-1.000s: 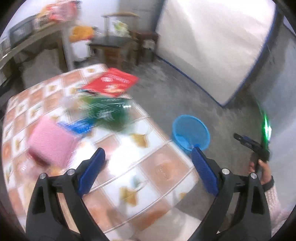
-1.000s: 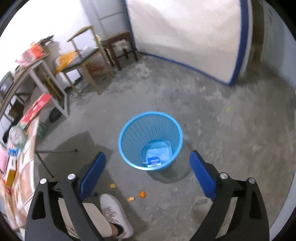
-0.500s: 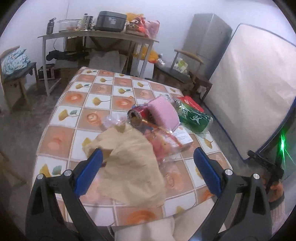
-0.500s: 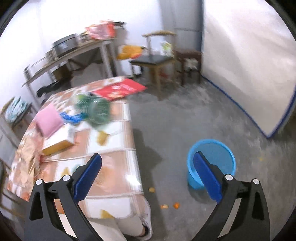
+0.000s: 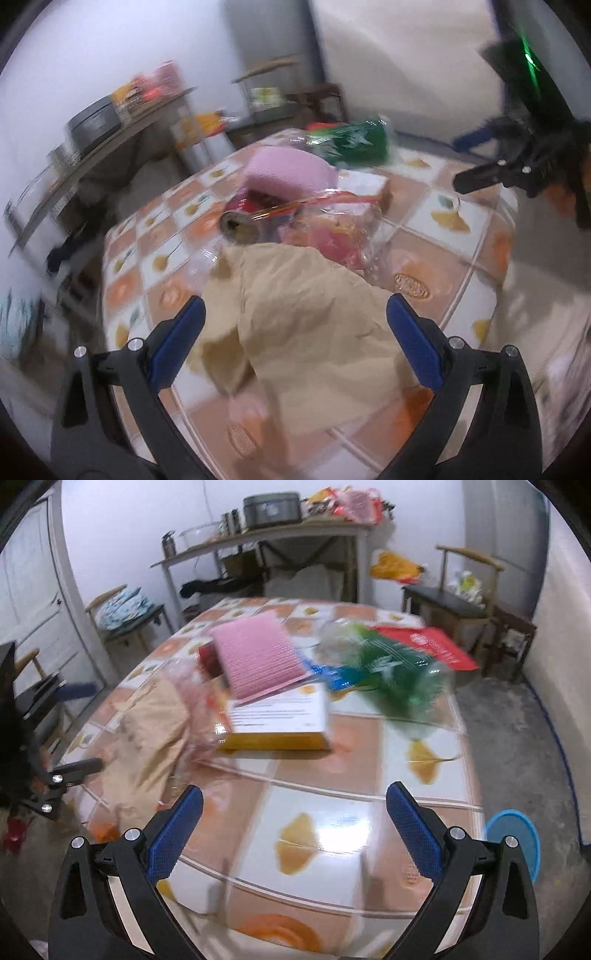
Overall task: Collect trash
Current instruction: 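Return both tools to the table and grasp the tan cloth with the left tool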
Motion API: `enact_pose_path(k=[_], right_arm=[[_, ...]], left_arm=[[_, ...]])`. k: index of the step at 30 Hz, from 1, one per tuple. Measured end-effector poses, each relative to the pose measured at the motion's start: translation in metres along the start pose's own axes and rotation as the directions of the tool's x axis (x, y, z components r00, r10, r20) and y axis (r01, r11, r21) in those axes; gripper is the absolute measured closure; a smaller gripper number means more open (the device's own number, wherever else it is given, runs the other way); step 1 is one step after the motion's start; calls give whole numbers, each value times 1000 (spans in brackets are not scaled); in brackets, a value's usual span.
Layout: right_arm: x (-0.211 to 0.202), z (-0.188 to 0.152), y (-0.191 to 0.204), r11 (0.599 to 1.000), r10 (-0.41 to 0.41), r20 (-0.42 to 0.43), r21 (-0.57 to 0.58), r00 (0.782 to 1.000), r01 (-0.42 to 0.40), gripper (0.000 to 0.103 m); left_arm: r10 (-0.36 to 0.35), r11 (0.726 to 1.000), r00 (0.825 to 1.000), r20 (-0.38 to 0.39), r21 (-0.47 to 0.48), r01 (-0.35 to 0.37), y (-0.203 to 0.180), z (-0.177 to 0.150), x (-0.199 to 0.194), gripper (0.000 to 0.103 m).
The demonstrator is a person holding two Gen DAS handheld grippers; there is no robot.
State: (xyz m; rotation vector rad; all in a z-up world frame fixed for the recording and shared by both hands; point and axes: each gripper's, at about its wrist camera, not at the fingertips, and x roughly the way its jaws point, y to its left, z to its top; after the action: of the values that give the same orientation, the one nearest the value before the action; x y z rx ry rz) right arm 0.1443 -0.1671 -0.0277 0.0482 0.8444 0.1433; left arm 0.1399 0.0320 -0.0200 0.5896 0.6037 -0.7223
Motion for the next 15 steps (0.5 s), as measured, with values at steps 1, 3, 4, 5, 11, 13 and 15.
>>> enact_pose_path(k=[1, 3, 4, 5, 11, 13, 15], right_arm=[[4, 2, 4, 1000, 12, -11, 2, 1000, -12, 7], [10, 2, 8, 1000, 27, -32, 7, 999, -26, 7], [15, 3, 12, 1000, 30, -43, 9, 999, -30, 7], [19, 4, 15, 999, 33, -50, 11, 998, -33, 7], [36, 5, 21, 999, 32, -97, 36, 995, -29, 7], [39, 4, 19, 998, 31, -106, 48, 994, -26, 7], [40, 4, 16, 998, 33, -117, 65, 993, -25, 7]], left_arm=[[-33, 999, 999, -10, 39, 33, 3, 1, 7, 9], [-78, 992, 996, -39, 97, 82, 6, 2, 18, 9], [-108, 983, 992, -71, 139, 117, 7, 0, 27, 9], [-117, 977, 989, -90, 167, 131, 6, -1, 32, 9], [-172, 939, 968, -181, 267, 216, 2, -10, 59, 9], [-178, 935, 967, -181, 276, 223, 2, -12, 59, 9], [-185, 933, 967, -176, 278, 229, 1, -12, 57, 11]])
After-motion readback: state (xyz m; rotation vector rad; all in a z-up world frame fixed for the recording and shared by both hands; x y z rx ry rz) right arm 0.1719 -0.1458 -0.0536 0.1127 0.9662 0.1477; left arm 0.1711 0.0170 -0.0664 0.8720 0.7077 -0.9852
